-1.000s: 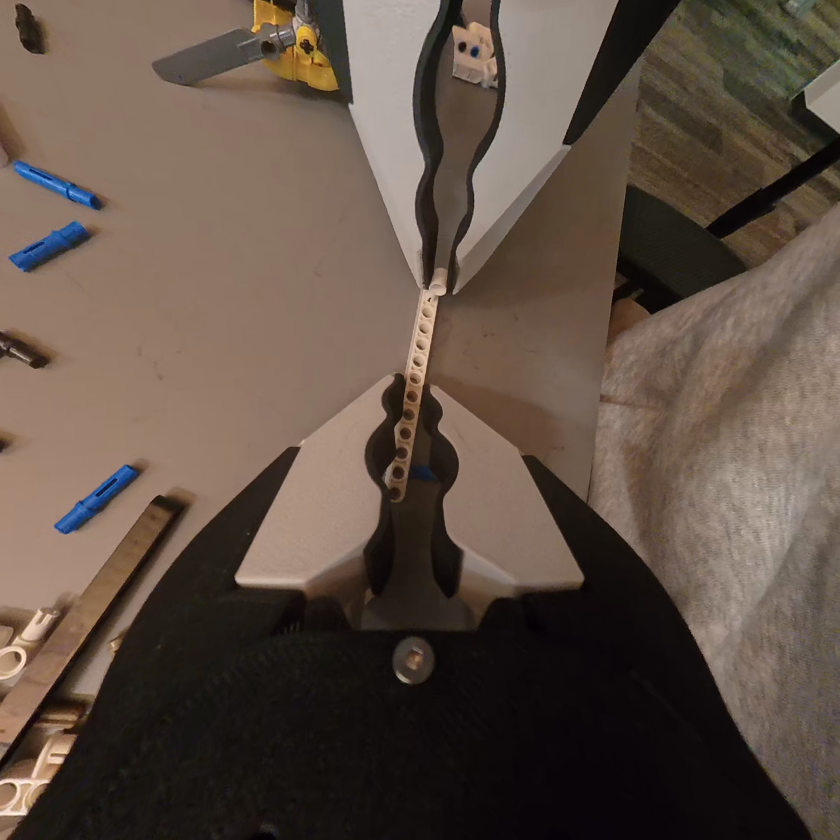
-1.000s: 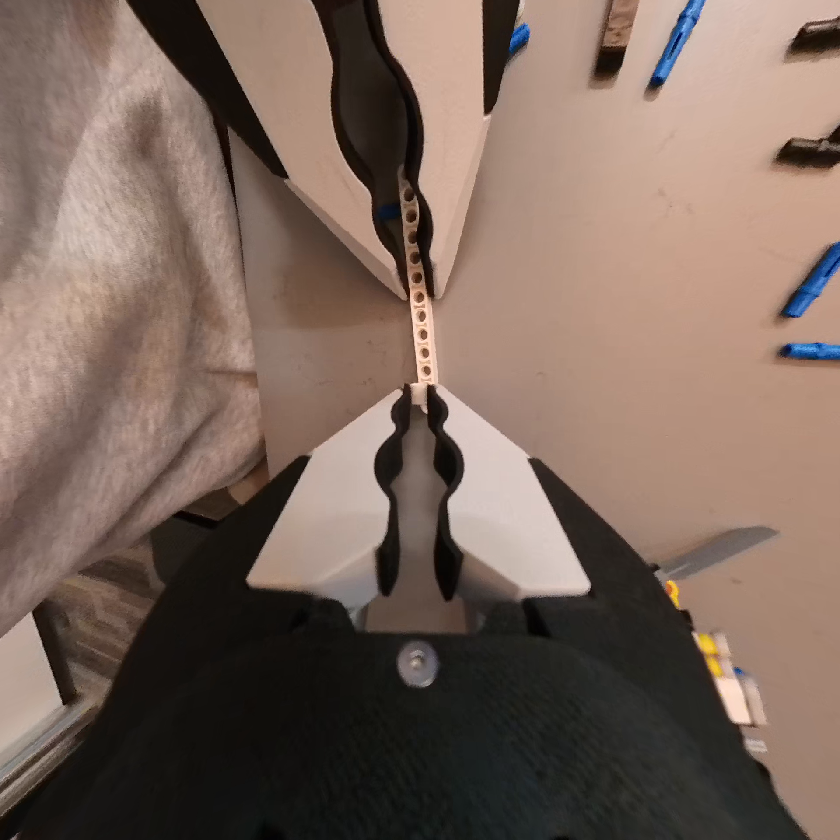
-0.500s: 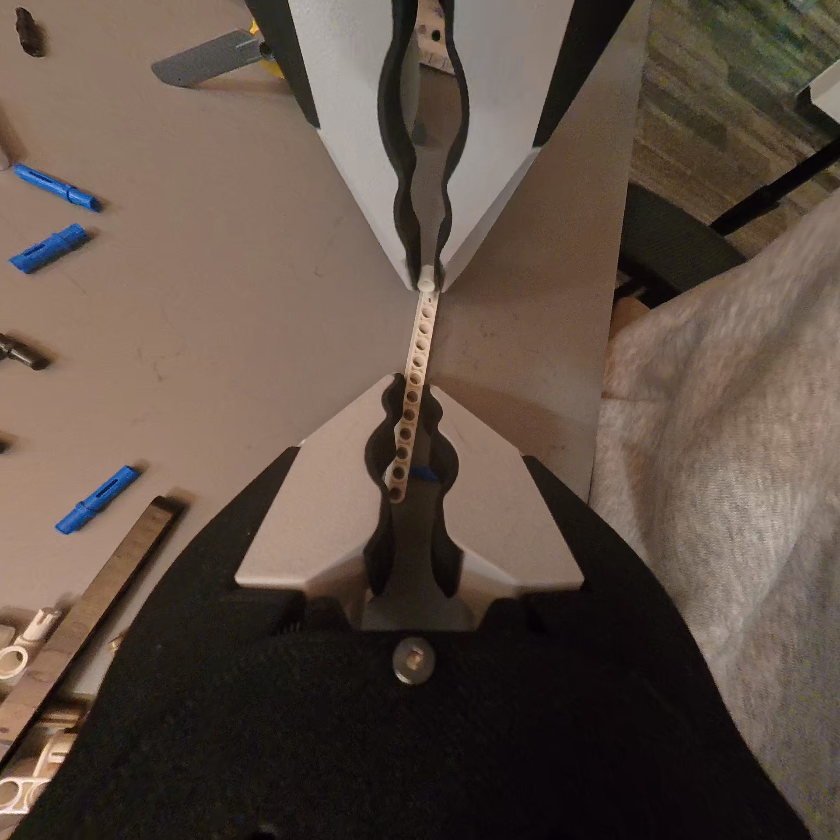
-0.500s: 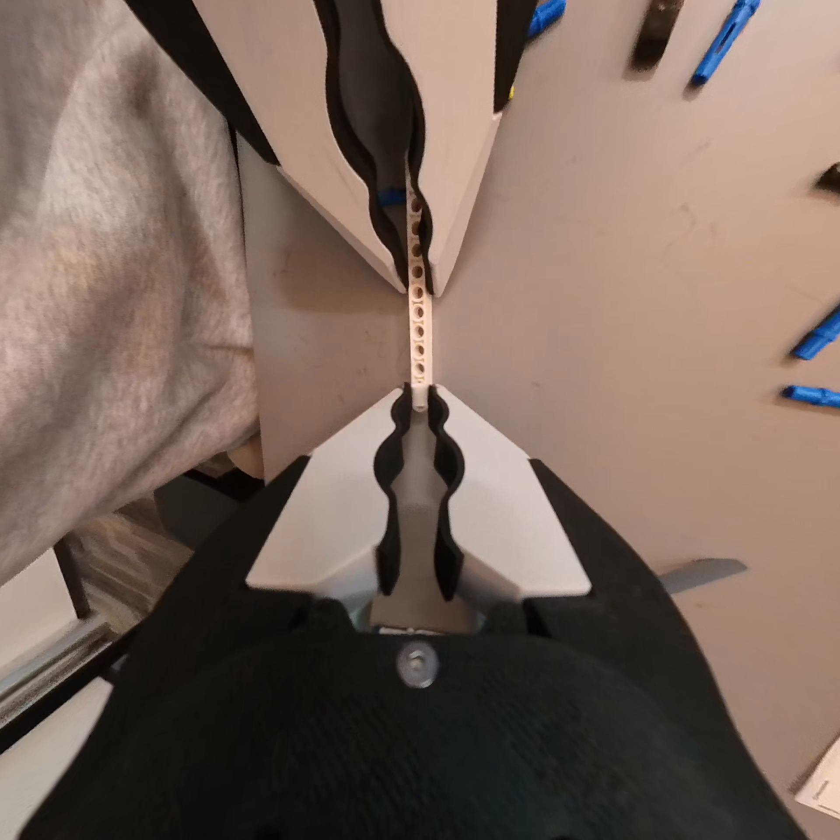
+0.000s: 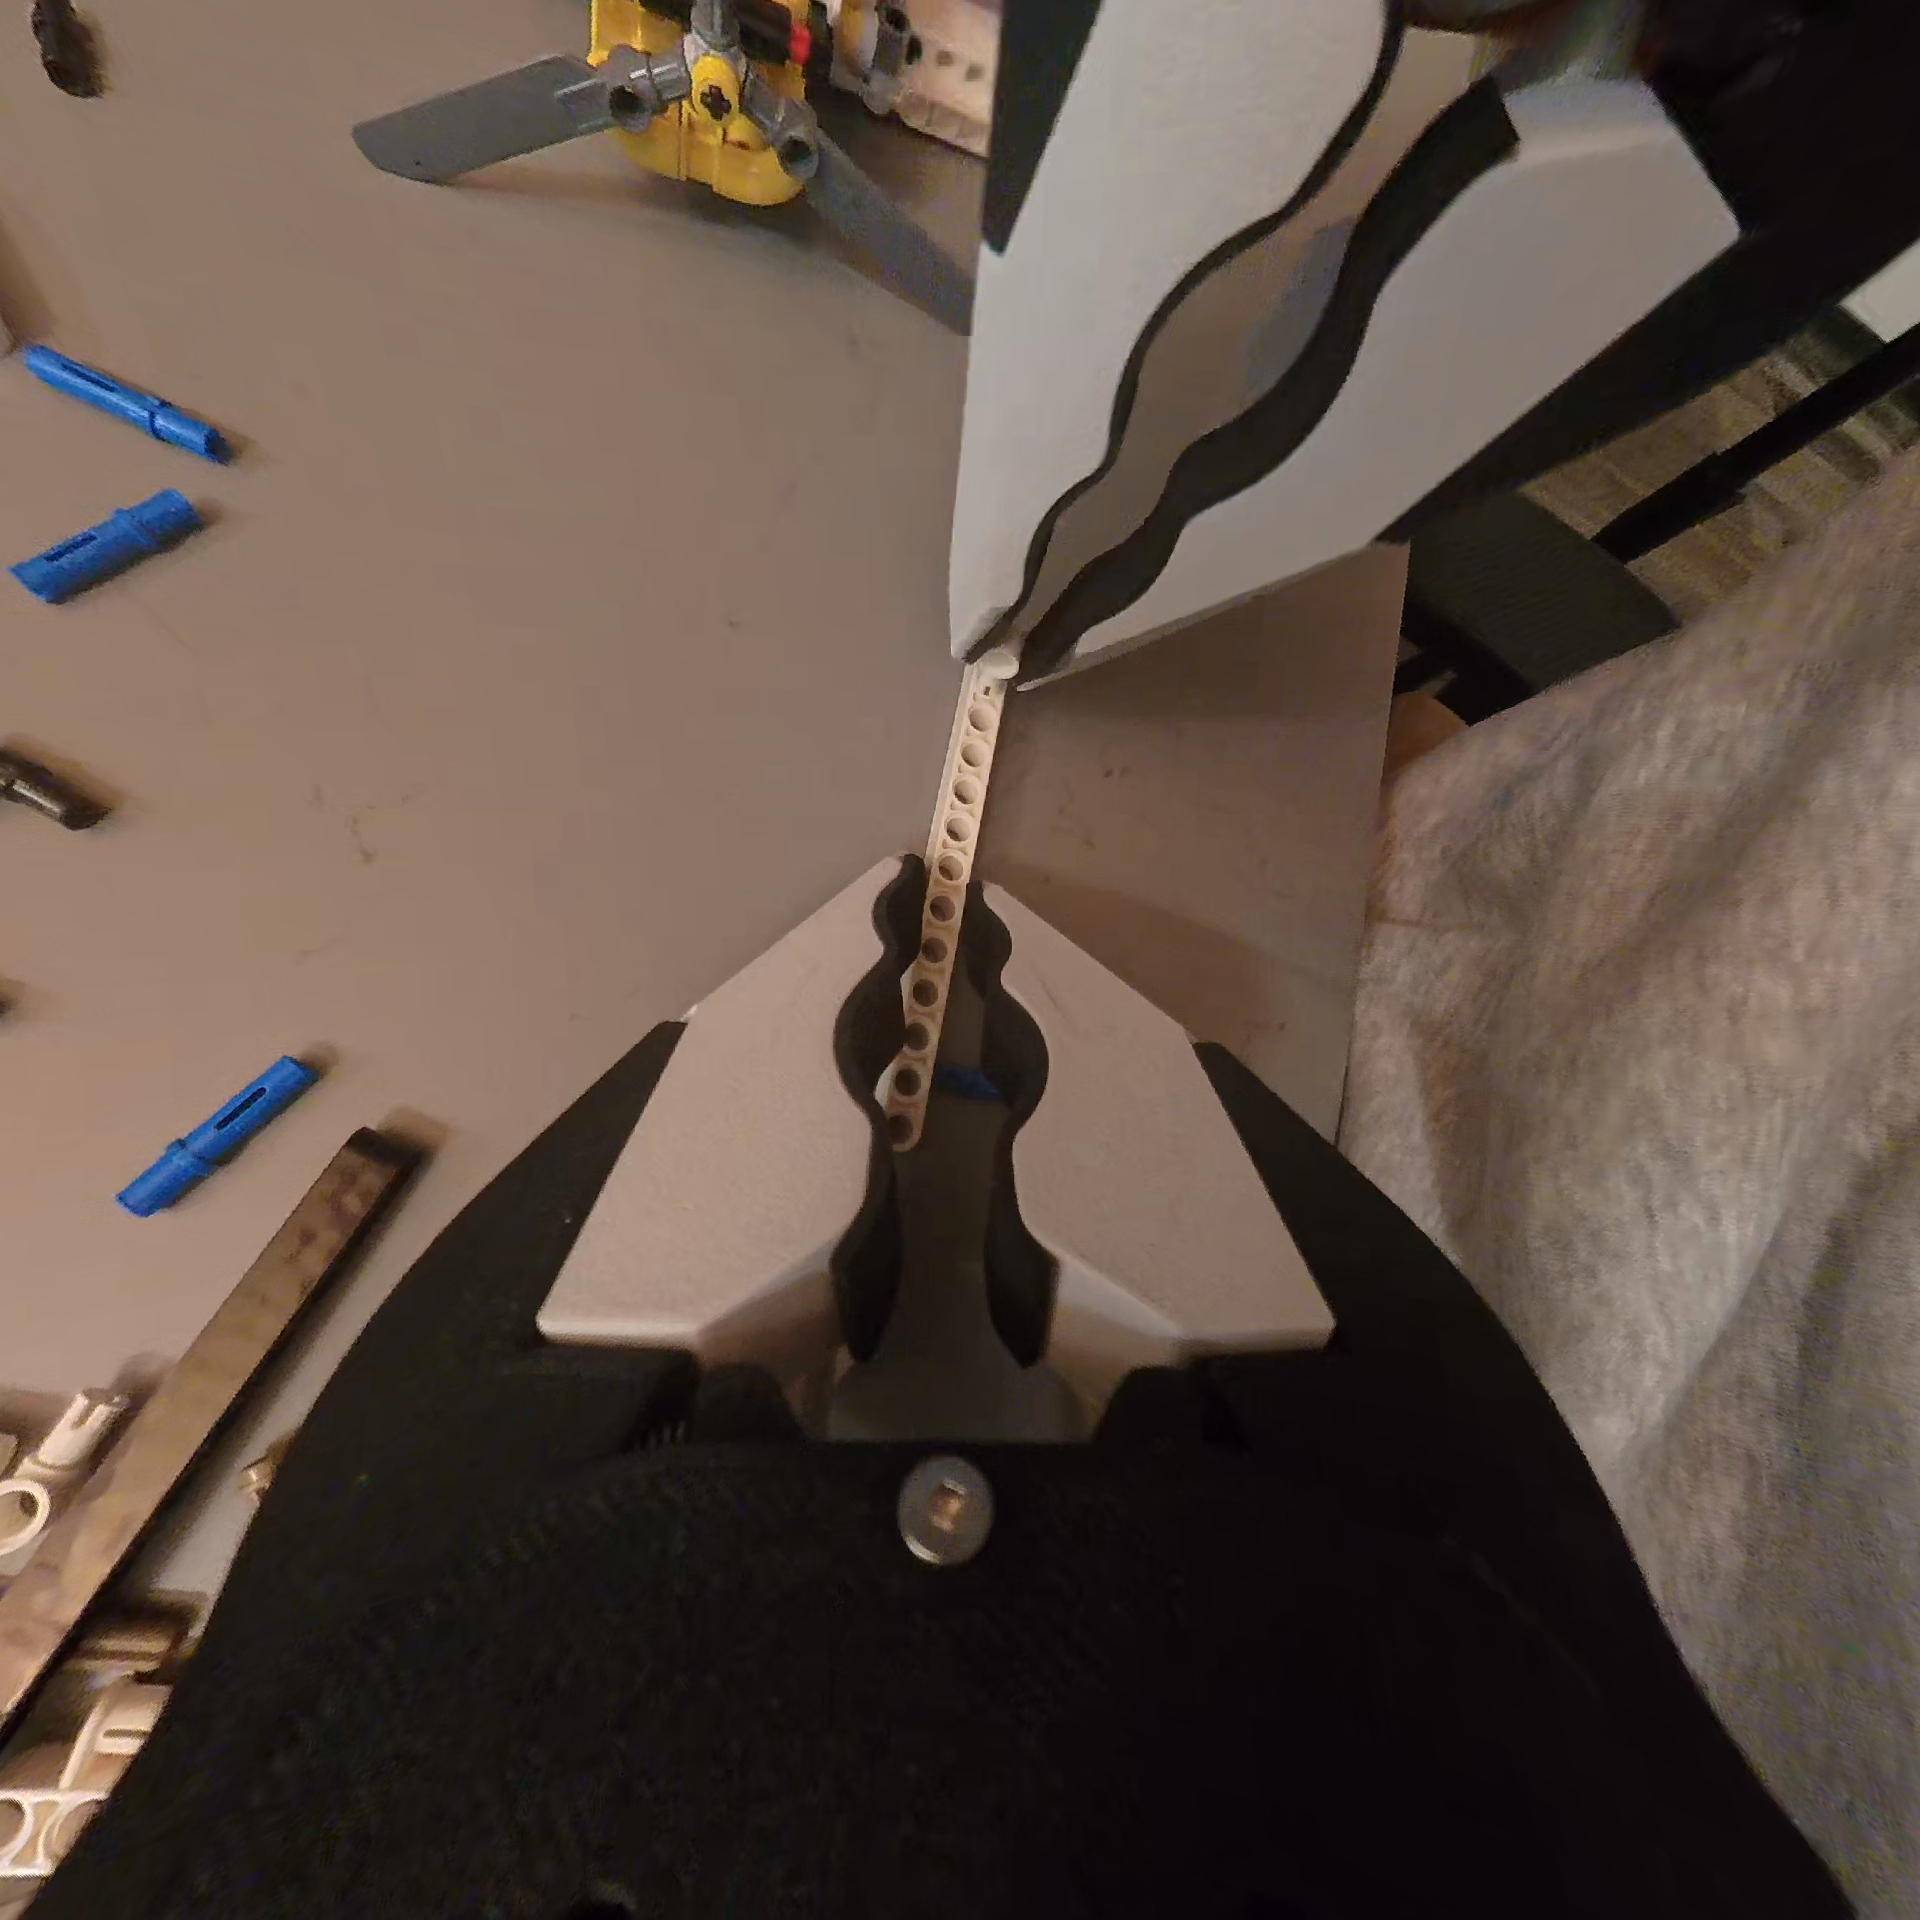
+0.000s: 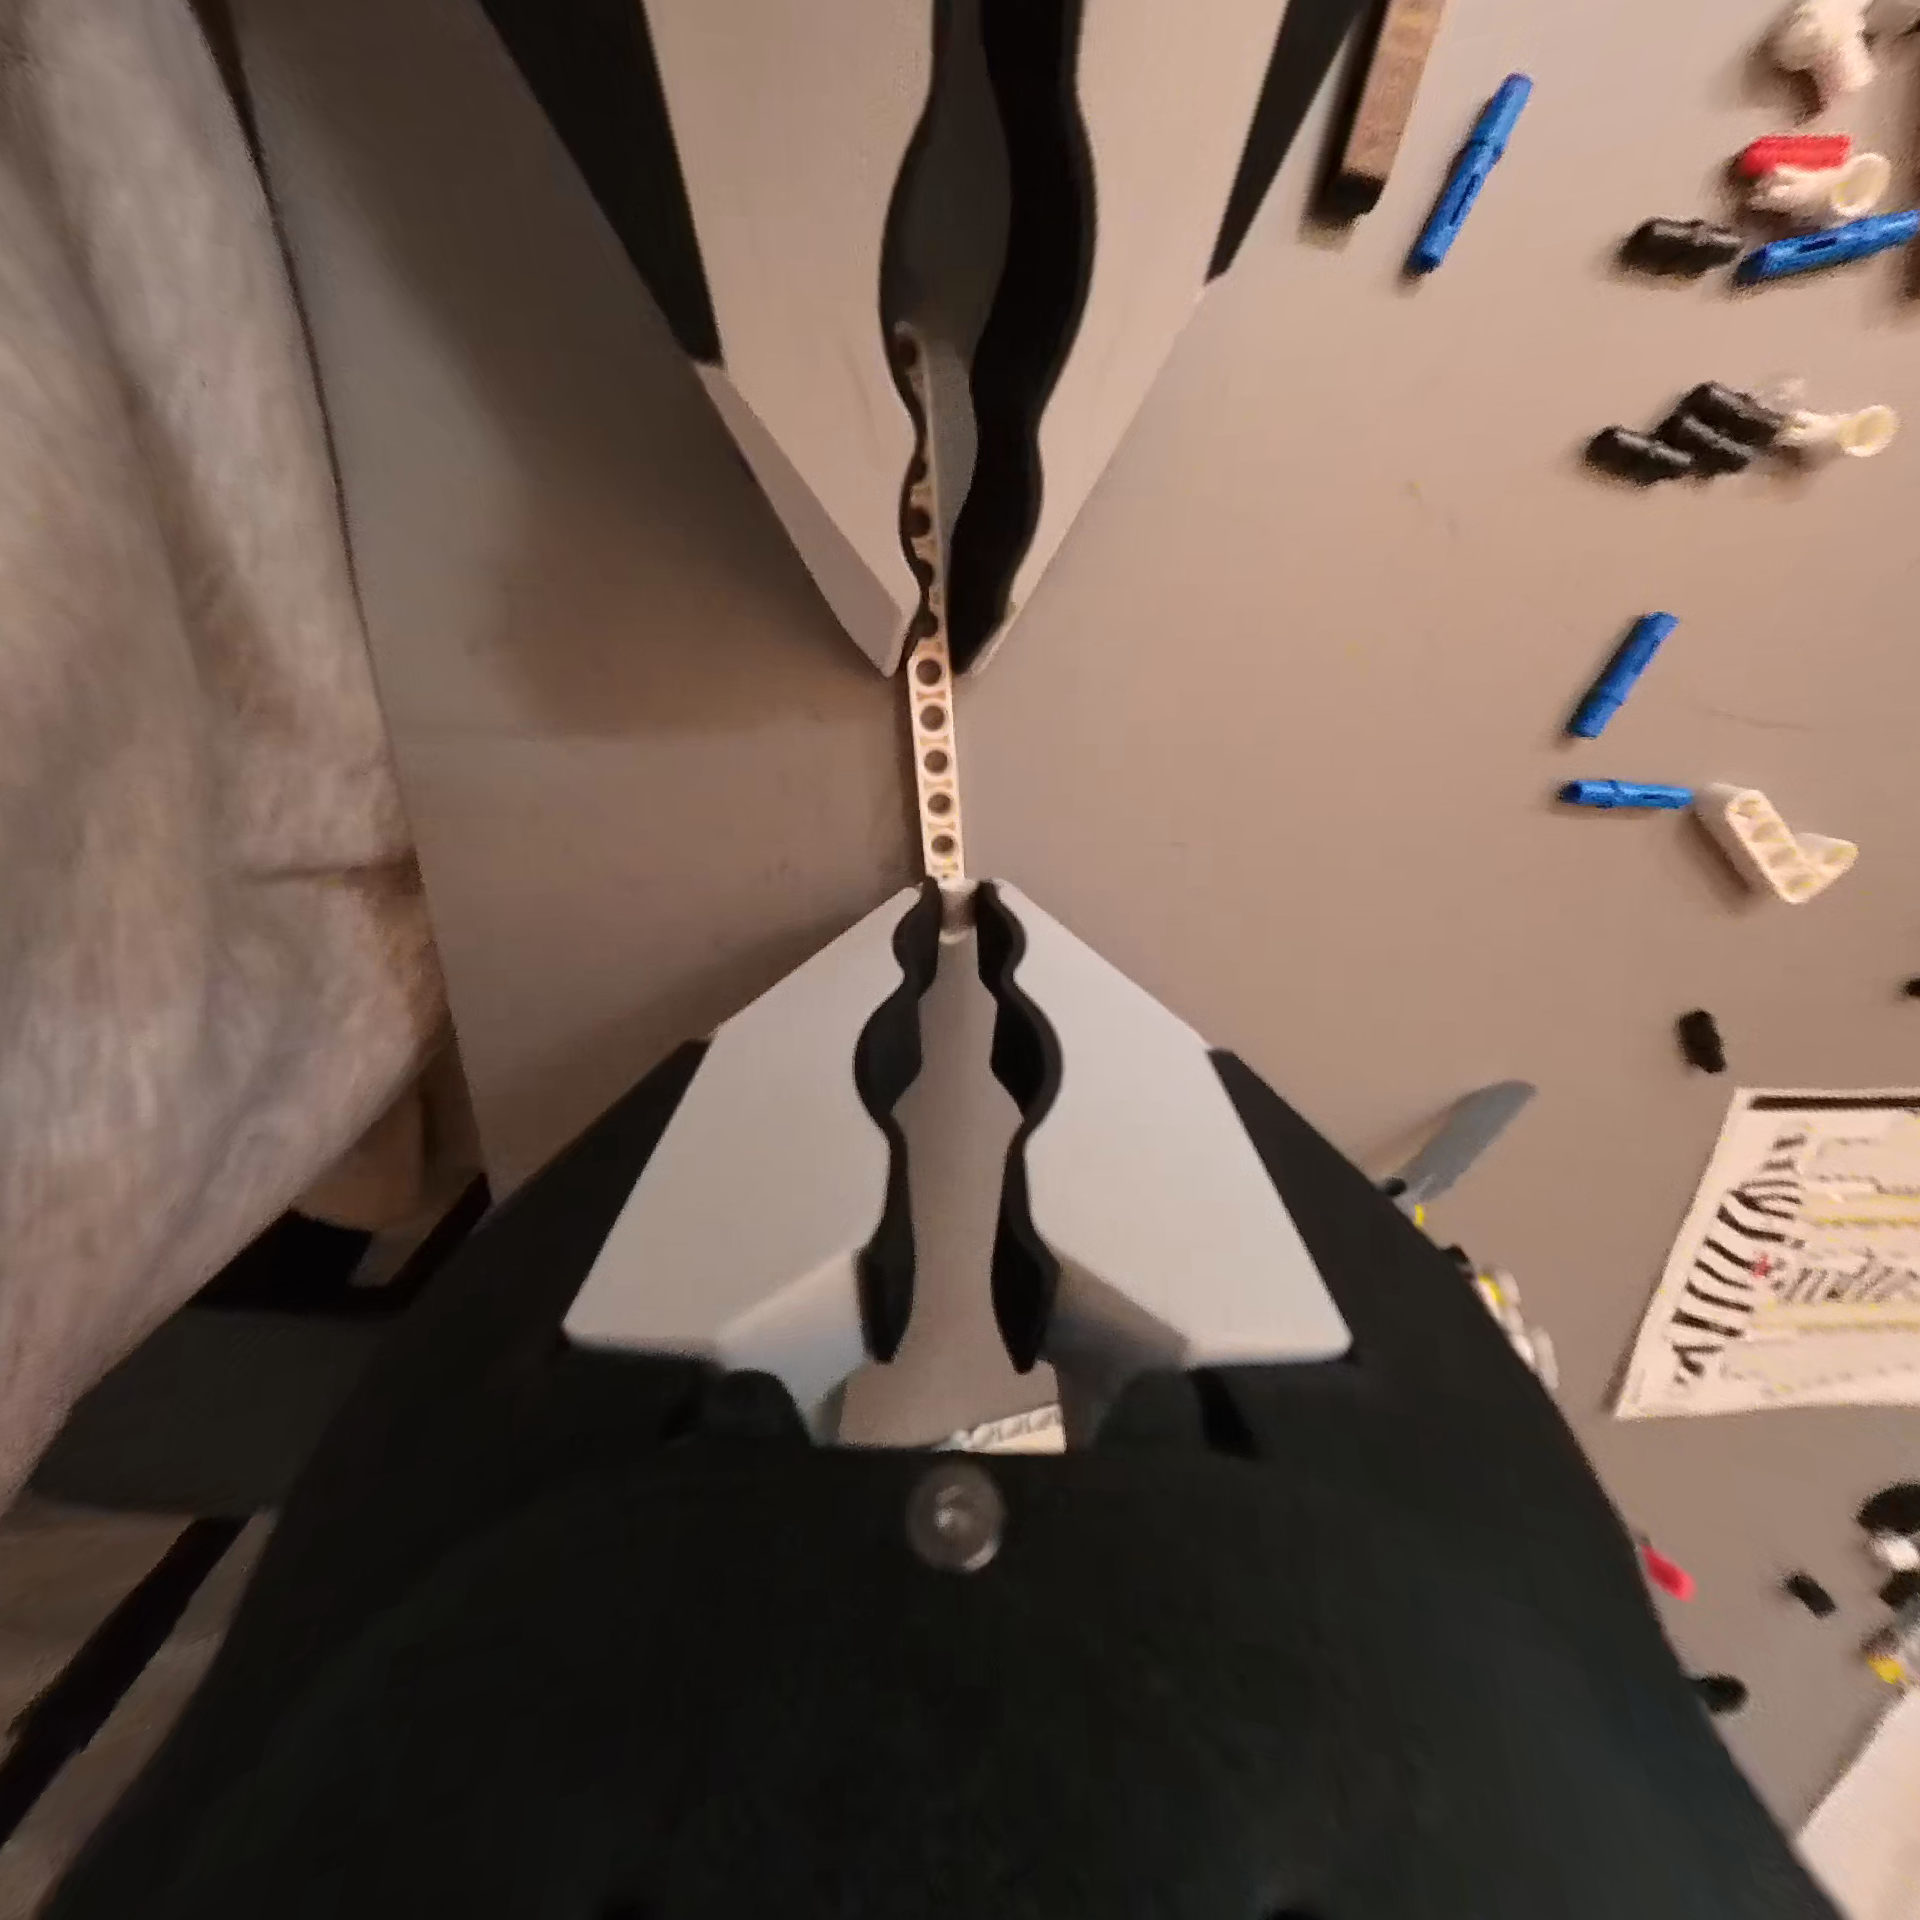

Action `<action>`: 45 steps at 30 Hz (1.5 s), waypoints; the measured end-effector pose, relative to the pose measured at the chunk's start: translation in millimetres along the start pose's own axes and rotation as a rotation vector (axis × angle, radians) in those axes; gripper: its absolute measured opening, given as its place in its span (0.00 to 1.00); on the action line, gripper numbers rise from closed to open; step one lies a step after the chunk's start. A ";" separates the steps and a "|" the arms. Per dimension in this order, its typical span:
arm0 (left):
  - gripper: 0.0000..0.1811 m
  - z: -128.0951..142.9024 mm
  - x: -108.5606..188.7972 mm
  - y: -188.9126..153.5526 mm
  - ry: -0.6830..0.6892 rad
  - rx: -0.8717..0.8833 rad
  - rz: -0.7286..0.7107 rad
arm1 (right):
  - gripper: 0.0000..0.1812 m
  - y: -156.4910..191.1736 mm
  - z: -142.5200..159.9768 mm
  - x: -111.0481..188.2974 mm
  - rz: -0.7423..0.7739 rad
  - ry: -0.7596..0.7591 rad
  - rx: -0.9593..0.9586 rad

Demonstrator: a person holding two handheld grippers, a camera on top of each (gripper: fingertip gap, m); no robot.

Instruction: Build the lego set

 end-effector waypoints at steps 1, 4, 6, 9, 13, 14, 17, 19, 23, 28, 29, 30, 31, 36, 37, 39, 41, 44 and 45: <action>0.03 0.1 0.0 0.0 0.000 -0.001 -0.001 | 0.03 1.2 -0.1 0.0 0.025 -0.001 -0.005; 0.03 0.0 0.0 -0.1 0.000 -0.003 -0.004 | 0.03 3.2 -0.5 -0.1 0.071 0.005 -0.021; 0.03 0.1 0.0 -0.2 0.000 -0.005 -0.005 | 0.03 3.9 -1.0 -0.2 0.087 0.013 -0.007; 0.03 0.1 0.0 -0.2 0.000 -0.008 -0.008 | 0.03 3.4 -0.9 -0.3 0.076 0.016 0.015; 0.03 0.1 0.0 -0.1 0.000 -0.006 -0.007 | 0.03 2.9 -0.5 -0.5 0.074 0.012 0.033; 0.03 0.1 0.0 -0.3 0.000 -0.008 -0.008 | 0.03 3.8 -0.8 -0.6 0.092 0.017 0.051; 0.03 0.1 0.0 -0.3 0.000 -0.008 -0.009 | 0.03 8.5 -1.6 -2.0 0.169 0.036 0.127; 0.03 0.2 0.1 -0.2 0.000 -0.004 -0.004 | 0.03 11.3 -1.2 -5.0 0.213 0.045 0.146; 0.03 0.1 0.1 -0.2 0.000 -0.004 -0.004 | 0.03 9.0 0.5 -5.4 0.176 0.009 0.054; 0.03 0.1 0.1 -0.5 0.000 -0.008 -0.008 | 0.03 7.0 -0.4 -5.9 0.126 0.025 0.094; 0.03 0.1 0.1 -0.5 0.000 -0.010 -0.010 | 0.03 6.2 -0.5 -6.0 0.110 0.025 0.087; 0.03 0.2 0.1 -0.6 0.000 -0.010 -0.011 | 0.03 5.5 -0.4 -6.0 0.093 0.021 0.076; 0.03 0.1 0.1 -0.6 0.000 -0.011 -0.011 | 0.03 4.8 -0.4 -6.0 0.078 0.017 0.068; 0.03 0.0 0.2 -0.5 0.000 -0.011 -0.013 | 0.03 1.3 1.2 -4.2 0.008 -0.026 -0.007; 0.03 0.1 0.2 -0.6 0.000 -0.013 -0.016 | 0.05 -0.1 1.2 -3.0 -0.005 -0.043 -0.044; 0.03 0.0 0.1 -0.7 0.000 -0.014 -0.017 | 0.20 -2.2 0.2 2.6 -0.032 -0.108 -0.118; 0.03 0.0 0.1 -0.5 0.000 -0.011 -0.013 | 0.19 -3.0 0.7 9.2 -0.052 -0.171 -0.166; 0.03 0.1 0.1 -0.4 0.000 -0.007 -0.009 | 0.15 -1.6 4.6 9.5 -0.038 -0.170 -0.157; 0.03 0.0 0.1 -0.4 0.000 -0.006 -0.009 | 0.13 -0.6 4.9 8.3 -0.025 -0.161 -0.134</action>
Point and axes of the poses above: each gripper's, where its closed fingertips meet, x back along the fingers, z out of its underside, y = z × x across the jaws, the point moved 5 cm from there along x, back along the fingers, and after that the axes turned 3 degrees about -z, right-handed, at the moved point
